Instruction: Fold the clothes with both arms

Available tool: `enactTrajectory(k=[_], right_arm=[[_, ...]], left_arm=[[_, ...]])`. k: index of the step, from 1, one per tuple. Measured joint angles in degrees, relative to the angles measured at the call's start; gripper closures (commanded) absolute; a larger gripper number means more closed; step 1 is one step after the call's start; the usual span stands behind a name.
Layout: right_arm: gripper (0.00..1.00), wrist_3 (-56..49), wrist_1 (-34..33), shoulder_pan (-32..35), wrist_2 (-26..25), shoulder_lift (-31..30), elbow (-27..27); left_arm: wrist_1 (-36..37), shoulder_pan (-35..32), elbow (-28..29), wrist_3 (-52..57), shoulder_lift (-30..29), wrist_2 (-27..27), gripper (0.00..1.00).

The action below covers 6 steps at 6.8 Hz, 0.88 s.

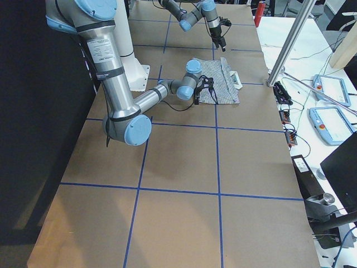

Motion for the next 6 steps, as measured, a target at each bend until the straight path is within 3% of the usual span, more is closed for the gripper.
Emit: enactTrajectory(k=[2, 3, 6], right_arm=[[0.12, -0.48, -0.10, 0.17, -0.32, 1.21, -0.95], [0.23, -0.73, -0.12, 0.50, -0.43, 2.70, -2.39], [0.99, -1.03, -0.13, 0.94, -0.55, 4.85, -5.04]], left_arm=[[0.10, 0.02, -0.11, -0.19, 0.18, 0.08, 0.00], [0.12, 0.00, -0.13, -0.20, 0.39, 0.10, 0.00], [0.04, -0.01, -0.12, -0.09, 1.00, 0.09, 0.01]])
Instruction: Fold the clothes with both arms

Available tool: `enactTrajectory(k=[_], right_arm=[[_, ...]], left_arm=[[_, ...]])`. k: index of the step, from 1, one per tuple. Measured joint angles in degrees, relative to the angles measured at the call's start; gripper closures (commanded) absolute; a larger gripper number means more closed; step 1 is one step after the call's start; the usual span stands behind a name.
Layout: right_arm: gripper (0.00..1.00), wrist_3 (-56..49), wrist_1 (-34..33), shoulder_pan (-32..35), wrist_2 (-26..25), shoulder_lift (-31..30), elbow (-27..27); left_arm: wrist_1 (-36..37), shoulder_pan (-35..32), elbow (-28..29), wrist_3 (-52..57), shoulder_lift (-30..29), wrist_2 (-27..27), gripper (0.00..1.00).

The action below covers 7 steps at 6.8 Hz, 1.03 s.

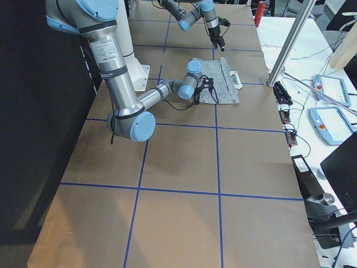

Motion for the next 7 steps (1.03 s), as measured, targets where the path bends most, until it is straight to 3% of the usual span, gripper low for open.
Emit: enactTrajectory(k=[5, 7], right_arm=[[1.00, -0.02, -0.03, -0.17, -0.08, -1.71, 1.66], [1.00, 0.24, 0.01, -1.78, 0.10, -10.87, 11.98]], left_arm=[[-0.11, 0.00, -0.04, 0.47, 0.14, -0.07, 0.02], [-0.03, 0.01, -0.74, 0.26, 0.01, -0.09, 0.02]])
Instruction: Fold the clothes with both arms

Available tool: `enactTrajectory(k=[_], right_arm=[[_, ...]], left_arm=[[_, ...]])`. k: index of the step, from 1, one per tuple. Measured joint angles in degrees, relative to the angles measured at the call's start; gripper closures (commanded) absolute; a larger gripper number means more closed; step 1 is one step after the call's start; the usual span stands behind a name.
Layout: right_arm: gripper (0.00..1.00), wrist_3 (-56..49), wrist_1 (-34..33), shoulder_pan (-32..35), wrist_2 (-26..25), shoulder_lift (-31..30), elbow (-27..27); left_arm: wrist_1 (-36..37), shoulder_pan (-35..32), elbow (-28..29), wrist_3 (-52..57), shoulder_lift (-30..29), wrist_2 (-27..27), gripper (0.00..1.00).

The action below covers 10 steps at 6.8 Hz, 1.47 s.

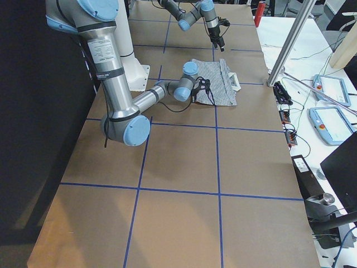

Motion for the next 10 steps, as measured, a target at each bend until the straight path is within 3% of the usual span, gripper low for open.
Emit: enactTrajectory(k=[3, 4, 7, 10], right_arm=[[0.97, 2.92, 0.34, -9.21, 2.01, -18.80, 16.23], [0.01, 4.69, 0.62, -12.20, 4.35, -21.80, 18.39], [0.00, 6.62, 0.93, -14.28, 7.44, -23.70, 21.67], [0.00, 6.67, 1.01, -5.54, 7.38, -20.67, 22.38]], left_arm=[[0.19, 1.13, -1.72, -0.49, 0.03, 0.04, 0.01], [0.30, 1.79, -2.42, -0.56, 0.04, 0.08, 0.01], [6.08, 5.90, -7.13, -1.27, 0.22, -0.78, 0.01], [18.17, 16.38, -13.44, -12.67, 2.03, -0.72, 0.05]])
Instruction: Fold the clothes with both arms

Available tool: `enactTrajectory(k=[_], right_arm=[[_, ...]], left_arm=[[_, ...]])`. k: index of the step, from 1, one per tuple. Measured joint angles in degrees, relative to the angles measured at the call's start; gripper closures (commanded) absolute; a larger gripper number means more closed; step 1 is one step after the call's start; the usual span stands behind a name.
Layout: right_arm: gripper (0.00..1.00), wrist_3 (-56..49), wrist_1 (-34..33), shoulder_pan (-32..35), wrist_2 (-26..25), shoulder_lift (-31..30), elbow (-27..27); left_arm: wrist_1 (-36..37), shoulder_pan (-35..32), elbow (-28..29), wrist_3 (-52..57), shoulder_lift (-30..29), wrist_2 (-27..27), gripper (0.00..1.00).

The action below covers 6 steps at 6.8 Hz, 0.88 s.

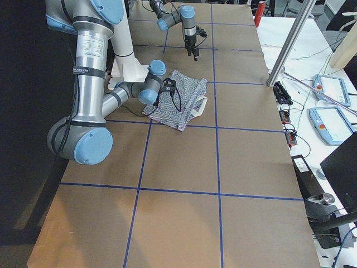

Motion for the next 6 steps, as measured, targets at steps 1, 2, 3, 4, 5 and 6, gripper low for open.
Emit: enactTrajectory(k=[1, 2, 3, 4, 5, 6], right_arm=[[0.00, 0.00, -0.03, 2.08, -0.34, 1.55, -0.20], [0.00, 0.00, -0.05, 2.98, -0.91, 2.76, -0.35], [0.00, 0.00, -0.06, 3.30, -1.24, 3.49, -0.48], [0.00, 0.00, -0.06, 3.40, -1.38, 3.79, -0.61], [0.00, 0.00, -0.06, 3.46, -1.59, 3.90, -0.66], [0.00, 0.00, -0.08, 3.49, -1.87, 3.93, -0.72]], left_arm=[[1.21, 3.71, -0.70, -3.89, 1.16, 1.70, 0.06], [1.62, 6.55, -0.62, -6.71, 1.79, 2.58, 0.06], [1.70, 8.49, -0.04, -8.37, 1.85, 2.94, 0.06], [1.62, 9.35, 0.88, -9.15, 1.63, 3.06, 0.07], [1.45, 9.76, 1.97, -9.65, 1.29, 3.43, 0.08], [1.32, 9.91, 2.70, -9.88, 0.99, 4.08, 0.11]])
